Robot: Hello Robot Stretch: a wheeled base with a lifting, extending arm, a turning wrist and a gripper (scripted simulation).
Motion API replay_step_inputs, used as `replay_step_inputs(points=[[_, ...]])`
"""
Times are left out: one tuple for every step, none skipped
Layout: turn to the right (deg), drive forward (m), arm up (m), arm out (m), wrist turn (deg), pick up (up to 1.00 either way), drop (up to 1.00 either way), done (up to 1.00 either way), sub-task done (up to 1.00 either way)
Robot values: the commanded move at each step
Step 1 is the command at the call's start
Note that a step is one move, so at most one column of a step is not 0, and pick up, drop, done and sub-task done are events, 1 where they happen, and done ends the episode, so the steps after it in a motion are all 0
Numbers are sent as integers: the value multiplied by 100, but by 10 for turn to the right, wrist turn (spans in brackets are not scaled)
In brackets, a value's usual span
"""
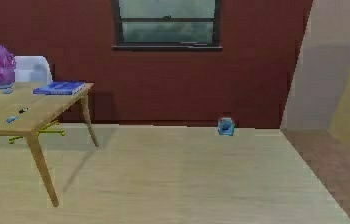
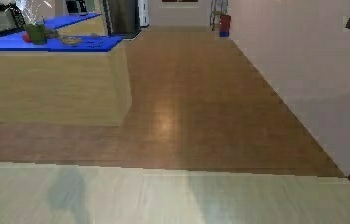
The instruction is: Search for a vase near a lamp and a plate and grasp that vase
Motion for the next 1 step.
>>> replay_step_inputs(points=[[-450,0,0,0,0,0,0,0,0]])
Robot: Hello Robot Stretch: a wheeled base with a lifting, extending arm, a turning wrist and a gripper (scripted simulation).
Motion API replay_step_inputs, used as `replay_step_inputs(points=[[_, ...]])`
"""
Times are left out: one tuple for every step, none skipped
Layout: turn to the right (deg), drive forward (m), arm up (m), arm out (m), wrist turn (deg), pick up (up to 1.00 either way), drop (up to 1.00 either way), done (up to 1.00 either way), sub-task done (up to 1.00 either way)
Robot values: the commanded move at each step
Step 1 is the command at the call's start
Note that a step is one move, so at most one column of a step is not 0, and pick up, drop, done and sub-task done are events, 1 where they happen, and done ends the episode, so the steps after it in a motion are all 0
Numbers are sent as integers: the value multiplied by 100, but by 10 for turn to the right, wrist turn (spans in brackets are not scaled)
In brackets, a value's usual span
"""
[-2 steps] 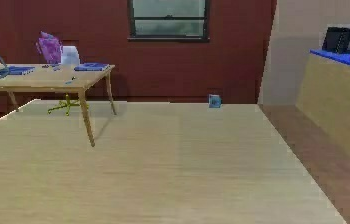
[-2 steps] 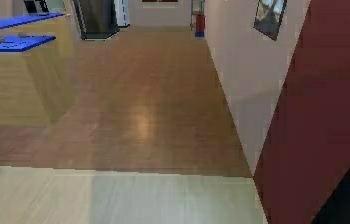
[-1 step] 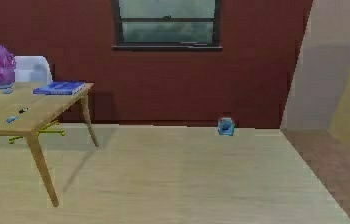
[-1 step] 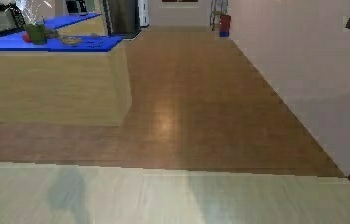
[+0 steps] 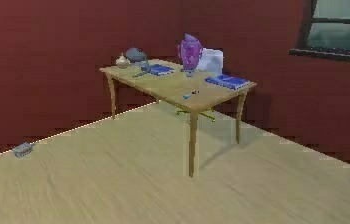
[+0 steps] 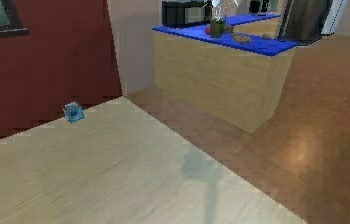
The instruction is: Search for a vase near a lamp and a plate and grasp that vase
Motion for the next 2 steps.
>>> replay_step_inputs(points=[[-180,0,0,0,0,0,0,0,0],[0,100,0,0,0,0,0,0,0]])
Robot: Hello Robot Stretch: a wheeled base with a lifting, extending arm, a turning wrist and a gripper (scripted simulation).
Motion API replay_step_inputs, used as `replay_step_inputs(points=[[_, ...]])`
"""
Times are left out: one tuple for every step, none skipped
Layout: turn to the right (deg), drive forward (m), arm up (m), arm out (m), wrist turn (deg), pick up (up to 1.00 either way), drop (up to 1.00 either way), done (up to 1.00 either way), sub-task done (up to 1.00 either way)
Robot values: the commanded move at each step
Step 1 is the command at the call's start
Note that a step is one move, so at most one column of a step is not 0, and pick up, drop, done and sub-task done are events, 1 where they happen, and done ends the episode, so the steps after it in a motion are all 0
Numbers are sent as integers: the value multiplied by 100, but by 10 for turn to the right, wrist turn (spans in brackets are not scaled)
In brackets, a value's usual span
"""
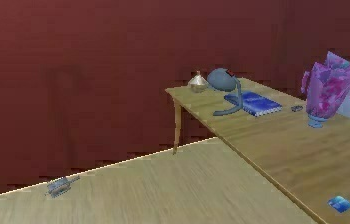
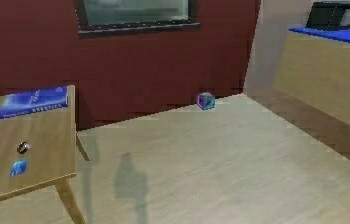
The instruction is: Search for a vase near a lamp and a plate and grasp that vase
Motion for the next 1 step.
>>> replay_step_inputs(points=[[-30,0,0,0,0,0,0,0,0]])
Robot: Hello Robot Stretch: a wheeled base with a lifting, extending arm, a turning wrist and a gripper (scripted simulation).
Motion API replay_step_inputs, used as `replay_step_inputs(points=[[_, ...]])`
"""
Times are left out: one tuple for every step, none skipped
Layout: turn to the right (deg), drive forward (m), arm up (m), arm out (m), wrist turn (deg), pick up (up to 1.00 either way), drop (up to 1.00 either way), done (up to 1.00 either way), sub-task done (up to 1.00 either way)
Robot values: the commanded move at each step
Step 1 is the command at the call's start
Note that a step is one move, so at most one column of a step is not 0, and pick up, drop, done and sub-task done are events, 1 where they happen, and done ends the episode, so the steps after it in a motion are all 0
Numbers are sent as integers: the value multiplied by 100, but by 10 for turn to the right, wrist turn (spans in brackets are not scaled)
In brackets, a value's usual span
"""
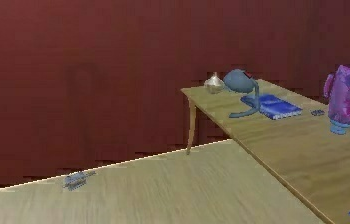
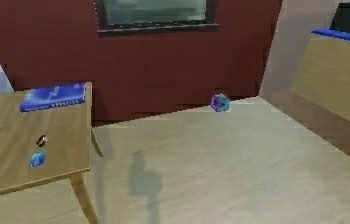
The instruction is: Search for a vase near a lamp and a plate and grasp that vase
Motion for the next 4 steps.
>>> replay_step_inputs(points=[[0,35,0,0,0,0,0,0,0],[-180,0,0,0,0,0,0,0,0],[0,60,0,0,0,0,0,0,0],[450,0,0,0,0,0,0,0,0]])
